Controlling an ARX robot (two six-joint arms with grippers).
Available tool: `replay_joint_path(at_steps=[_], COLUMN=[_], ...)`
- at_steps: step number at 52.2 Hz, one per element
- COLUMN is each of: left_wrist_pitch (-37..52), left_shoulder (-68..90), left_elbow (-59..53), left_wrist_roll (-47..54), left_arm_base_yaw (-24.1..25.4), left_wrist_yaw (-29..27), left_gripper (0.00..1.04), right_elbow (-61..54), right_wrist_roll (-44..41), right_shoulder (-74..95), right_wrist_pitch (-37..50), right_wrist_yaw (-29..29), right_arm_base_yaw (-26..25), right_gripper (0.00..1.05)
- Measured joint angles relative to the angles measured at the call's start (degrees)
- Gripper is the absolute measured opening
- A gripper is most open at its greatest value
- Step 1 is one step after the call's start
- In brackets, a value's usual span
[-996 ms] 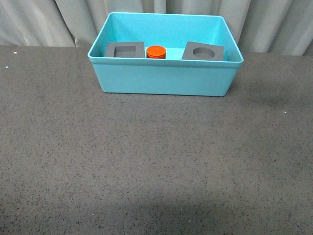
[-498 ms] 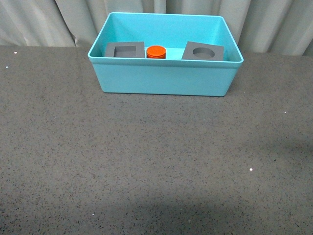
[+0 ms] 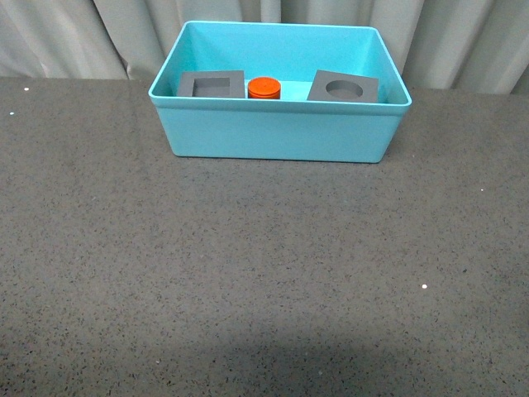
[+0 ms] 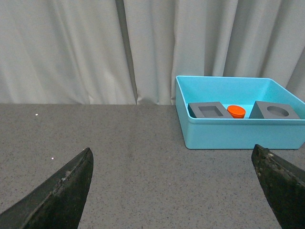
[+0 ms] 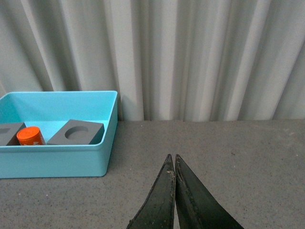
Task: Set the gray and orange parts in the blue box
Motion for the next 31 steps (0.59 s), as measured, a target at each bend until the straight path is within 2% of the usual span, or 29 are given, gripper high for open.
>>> replay_joint_path(at_steps=[4, 31], left_wrist_pitch=[0.00, 0.00], left_shoulder=[0.00, 0.00], left_elbow=[0.00, 0.00], left_wrist_roll=[0.00, 0.00], left_arm_base_yaw=[0.00, 0.00], left_wrist_yaw=[0.00, 0.00], left_gripper=[0.98, 0.98], right_elbow=[-2.38, -3.85], right_wrist_roll=[0.00, 0.00], right_shoulder=[-1.11, -20.79], right_wrist_pitch=[1.73, -16.02], right_wrist_yaw=[-0.11, -0.13], right_arm_base_yaw=[0.00, 0.00], right_gripper=[0.00, 0.00])
